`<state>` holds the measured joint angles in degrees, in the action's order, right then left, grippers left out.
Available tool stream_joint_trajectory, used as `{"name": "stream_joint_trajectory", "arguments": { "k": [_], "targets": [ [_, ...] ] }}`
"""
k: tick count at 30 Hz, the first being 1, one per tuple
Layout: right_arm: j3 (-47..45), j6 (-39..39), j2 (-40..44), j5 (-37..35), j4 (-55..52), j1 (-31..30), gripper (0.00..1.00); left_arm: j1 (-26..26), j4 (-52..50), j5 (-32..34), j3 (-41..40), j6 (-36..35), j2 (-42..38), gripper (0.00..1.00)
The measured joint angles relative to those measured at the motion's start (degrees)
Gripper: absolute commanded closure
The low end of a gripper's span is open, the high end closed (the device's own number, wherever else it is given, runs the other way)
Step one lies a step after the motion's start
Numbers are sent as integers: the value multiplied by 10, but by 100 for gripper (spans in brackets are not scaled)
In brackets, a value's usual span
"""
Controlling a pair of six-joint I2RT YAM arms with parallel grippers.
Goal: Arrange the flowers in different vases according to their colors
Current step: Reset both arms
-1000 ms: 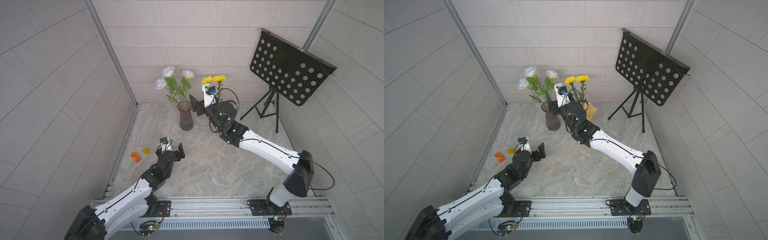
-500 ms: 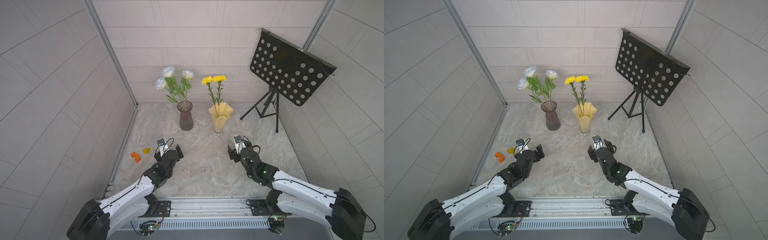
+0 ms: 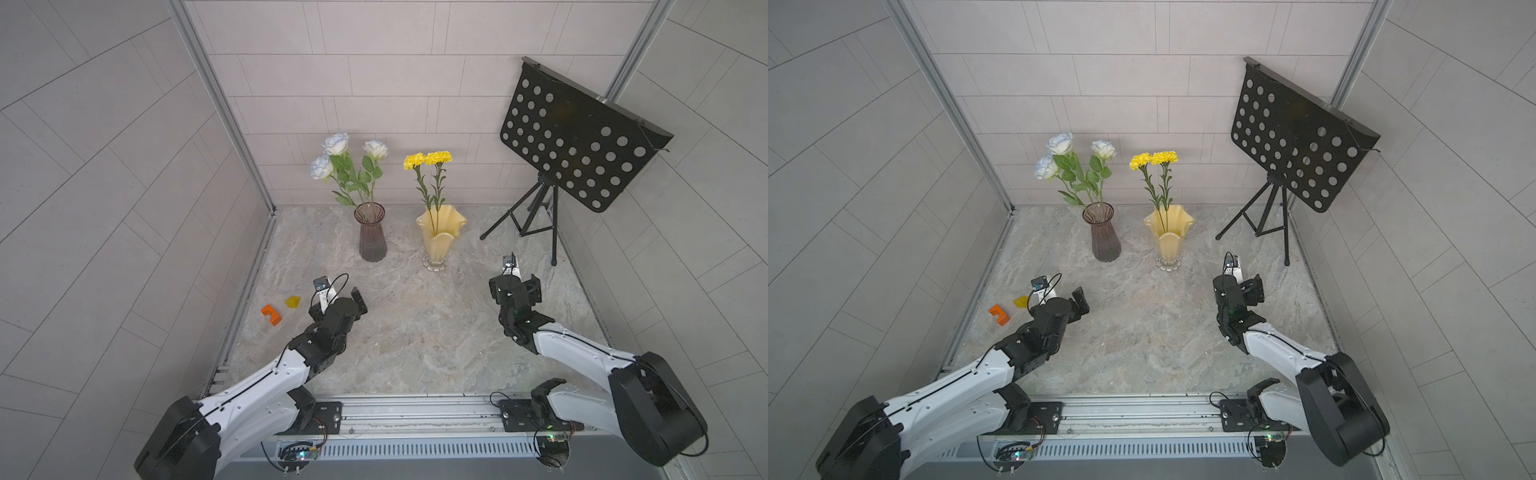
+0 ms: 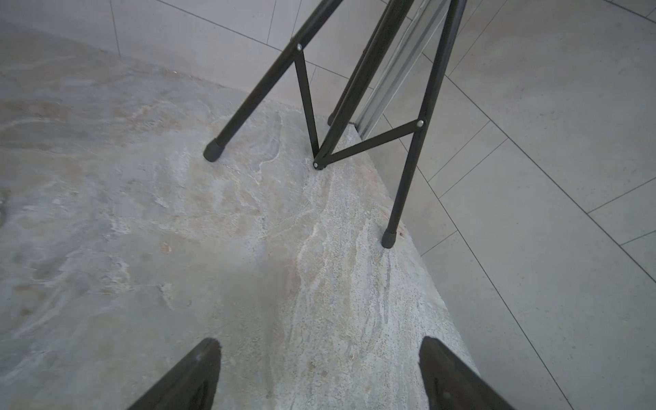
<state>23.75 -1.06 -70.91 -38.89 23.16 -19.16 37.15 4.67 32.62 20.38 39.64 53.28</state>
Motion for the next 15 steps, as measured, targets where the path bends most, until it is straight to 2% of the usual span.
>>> {"name": "stream_joint_trajectory", "arguments": {
  "k": [5, 12, 15],
  "targets": [
    [-19, 11, -74, 11, 90, 32, 5, 0, 0, 0, 0, 0, 5, 0],
    [-26, -9, -86, 63, 183, 92, 5, 0, 0, 0, 0, 0, 8, 0],
    [-29, -8, -101, 83, 218, 100, 5, 0, 1, 0, 0, -2, 11, 0]
  ]
}}
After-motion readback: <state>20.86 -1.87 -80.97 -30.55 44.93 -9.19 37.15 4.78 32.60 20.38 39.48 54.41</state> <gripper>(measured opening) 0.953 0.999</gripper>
